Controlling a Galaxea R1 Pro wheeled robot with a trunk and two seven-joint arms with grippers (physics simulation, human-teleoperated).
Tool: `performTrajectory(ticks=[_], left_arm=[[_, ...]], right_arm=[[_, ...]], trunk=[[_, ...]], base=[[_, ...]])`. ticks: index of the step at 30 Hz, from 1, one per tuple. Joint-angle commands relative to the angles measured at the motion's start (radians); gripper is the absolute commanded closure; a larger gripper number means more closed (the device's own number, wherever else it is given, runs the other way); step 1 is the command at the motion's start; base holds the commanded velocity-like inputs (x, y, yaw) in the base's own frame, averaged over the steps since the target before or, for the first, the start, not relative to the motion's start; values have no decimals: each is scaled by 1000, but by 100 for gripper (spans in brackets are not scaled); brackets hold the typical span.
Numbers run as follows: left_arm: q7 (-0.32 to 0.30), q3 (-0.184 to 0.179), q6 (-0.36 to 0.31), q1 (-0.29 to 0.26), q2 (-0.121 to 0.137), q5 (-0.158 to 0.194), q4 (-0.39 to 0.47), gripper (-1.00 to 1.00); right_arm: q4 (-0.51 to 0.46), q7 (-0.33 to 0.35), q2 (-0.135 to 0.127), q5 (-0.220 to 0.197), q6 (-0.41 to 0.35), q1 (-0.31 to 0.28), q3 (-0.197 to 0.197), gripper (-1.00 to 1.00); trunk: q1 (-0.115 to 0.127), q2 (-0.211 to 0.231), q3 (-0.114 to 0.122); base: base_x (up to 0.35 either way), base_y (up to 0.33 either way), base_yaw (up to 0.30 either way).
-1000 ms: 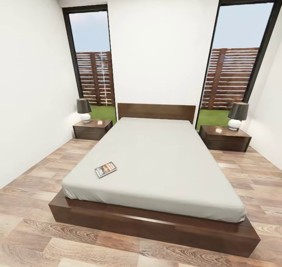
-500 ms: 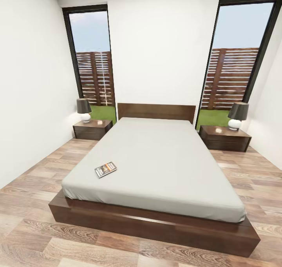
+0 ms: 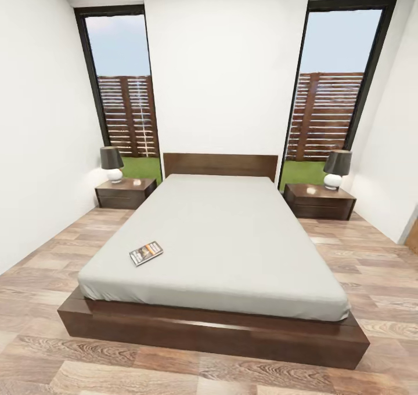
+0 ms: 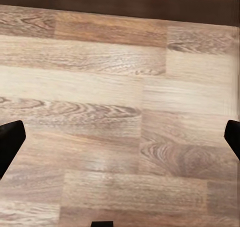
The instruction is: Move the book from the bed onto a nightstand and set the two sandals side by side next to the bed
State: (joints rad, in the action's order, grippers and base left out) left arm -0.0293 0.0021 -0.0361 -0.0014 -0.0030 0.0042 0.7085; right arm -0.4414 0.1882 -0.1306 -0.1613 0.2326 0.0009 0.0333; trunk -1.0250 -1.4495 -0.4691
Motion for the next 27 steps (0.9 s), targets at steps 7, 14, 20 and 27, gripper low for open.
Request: performTrajectory(ticks=[7, 14, 20, 27], left_arm=[[-3, -1, -4, 0, -1, 0, 0, -100], [-3, -2, -4, 0, -2, 0, 0, -100], [-3, -2, -4, 0, -2, 0, 0, -100], [-3, -2, -4, 0, -2, 0, 0, -100]], right_arm=[[0, 10, -1, -11, 1, 0, 4, -100], [0, 10, 0, -11, 1, 0, 4, -100], [0, 10, 0, -11, 1, 0, 4, -100], [0, 10, 1, -11, 1, 0, 2, -100]], trunk=[[0, -1, -1], [0, -1, -1], [0, -1, -1], [0, -1, -4]], base=[[0, 0, -294], [0, 0, -300], [0, 0, -300], [0, 0, -281]])
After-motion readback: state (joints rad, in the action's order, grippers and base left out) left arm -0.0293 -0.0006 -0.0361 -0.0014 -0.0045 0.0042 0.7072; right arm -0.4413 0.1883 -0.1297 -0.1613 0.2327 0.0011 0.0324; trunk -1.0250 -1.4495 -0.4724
